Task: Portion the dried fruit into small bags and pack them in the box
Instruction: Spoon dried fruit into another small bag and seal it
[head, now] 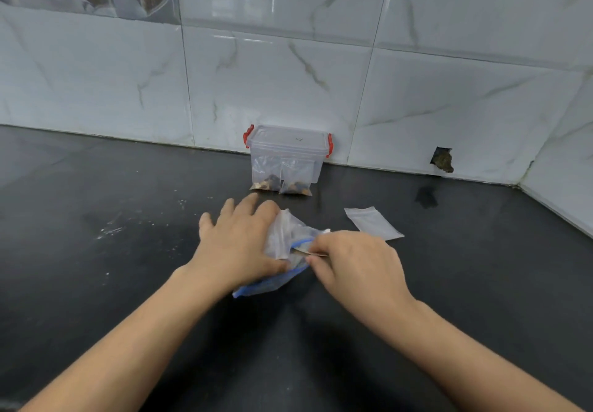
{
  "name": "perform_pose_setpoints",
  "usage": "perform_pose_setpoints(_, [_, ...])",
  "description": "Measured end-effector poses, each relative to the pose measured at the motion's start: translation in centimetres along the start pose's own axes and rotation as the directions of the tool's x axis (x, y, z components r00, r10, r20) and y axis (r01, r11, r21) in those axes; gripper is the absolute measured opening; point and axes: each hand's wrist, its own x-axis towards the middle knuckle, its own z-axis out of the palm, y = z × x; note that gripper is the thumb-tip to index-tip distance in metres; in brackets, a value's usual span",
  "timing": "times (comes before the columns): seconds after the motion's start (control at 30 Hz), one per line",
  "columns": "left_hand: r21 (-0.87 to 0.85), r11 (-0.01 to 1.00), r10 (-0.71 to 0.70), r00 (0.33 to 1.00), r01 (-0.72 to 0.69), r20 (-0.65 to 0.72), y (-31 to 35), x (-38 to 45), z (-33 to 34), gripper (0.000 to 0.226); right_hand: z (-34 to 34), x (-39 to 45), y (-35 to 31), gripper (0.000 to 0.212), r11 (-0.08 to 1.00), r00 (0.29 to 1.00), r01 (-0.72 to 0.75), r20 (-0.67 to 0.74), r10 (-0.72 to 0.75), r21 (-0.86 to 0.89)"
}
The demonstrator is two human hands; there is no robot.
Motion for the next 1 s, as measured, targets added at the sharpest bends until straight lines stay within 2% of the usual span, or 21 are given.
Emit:
perform_pose_setpoints(0.07, [-0.108,0.990,-0.095,0.995,0.093,-0.015,-0.9,0.6,-0.2,0.058,-0.3,-0.1,-0.3,0.023,0.997,0.997,0.065,0.034,-0.063,-0.047])
perform_pose_setpoints(0.2, [-0.286,0.947,-0.182,0.979,0.148,-0.095,-2.4,1.9,-0.5,0.044,-0.7,0.1,-0.3,0.018,0.996,0.992,0.067,0.116,-0.060,-0.058])
perform_pose_setpoints(0.3, [-0.560,0.821,-0.224,0.964,0.107,-0.144,-3.1,2.5,0.1,0.034,-1.1,0.1,-0.2,0.019,0.998,0.993,0.025,0.121,-0.018,-0.059])
perform_pose_setpoints(0.4, [-0.714,0.696,-0.217,0.969,0.068,-0.119,-2.9,2.7,1.0,0.037,-1.3,0.2,-0.5,0.017,0.999,0.995,-0.001,0.097,0.006,-0.051])
perform_pose_setpoints(0.43, [-0.739,0.670,-0.208,0.973,0.068,-0.099,-2.7,2.7,1.2,0.039,-1.3,0.4,-0.6,0.017,0.998,0.997,0.003,0.071,0.002,-0.067])
perform_pose_setpoints(0.5, [-0.721,0.687,-0.172,0.984,0.089,-0.043,-2.2,2.8,1.2,0.044,-1.3,0.7,-0.7,0.017,0.996,0.999,0.016,0.047,-0.012,-0.088])
perform_pose_setpoints(0.57, [-0.687,0.712,-0.121,0.989,0.143,0.080,-2.0,3.1,1.0,0.049,-0.7,1.2,-0.8,0.014,0.993,0.999,0.033,0.034,-0.029,-0.115])
perform_pose_setpoints(0.67, [-0.667,0.705,-0.072,0.961,0.240,0.269,-1.8,3.7,0.7,0.044,0.0,1.8,-0.9,0.003,0.988,0.996,0.085,-0.026,-0.088,-0.126])
perform_pose_setpoints(0.77, [-0.690,0.679,-0.102,0.963,0.252,0.251,-1.6,4.4,0.8,0.023,0.9,1.7,-0.6,0.015,0.986,0.994,0.083,0.084,-0.072,-0.147])
perform_pose_setpoints(0.83, [-0.733,0.632,-0.116,0.965,0.254,0.234,-1.6,4.7,1.1,0.015,0.6,1.8,-0.4,0.019,0.992,0.996,0.046,0.085,-0.036,-0.117])
perform_pose_setpoints(1.0, [-0.859,0.452,-0.154,0.969,0.242,0.192,-1.7,4.5,1.3,0.026,0.9,2.7,1.3,0.028,0.996,0.992,-0.085,0.096,0.082,0.032])
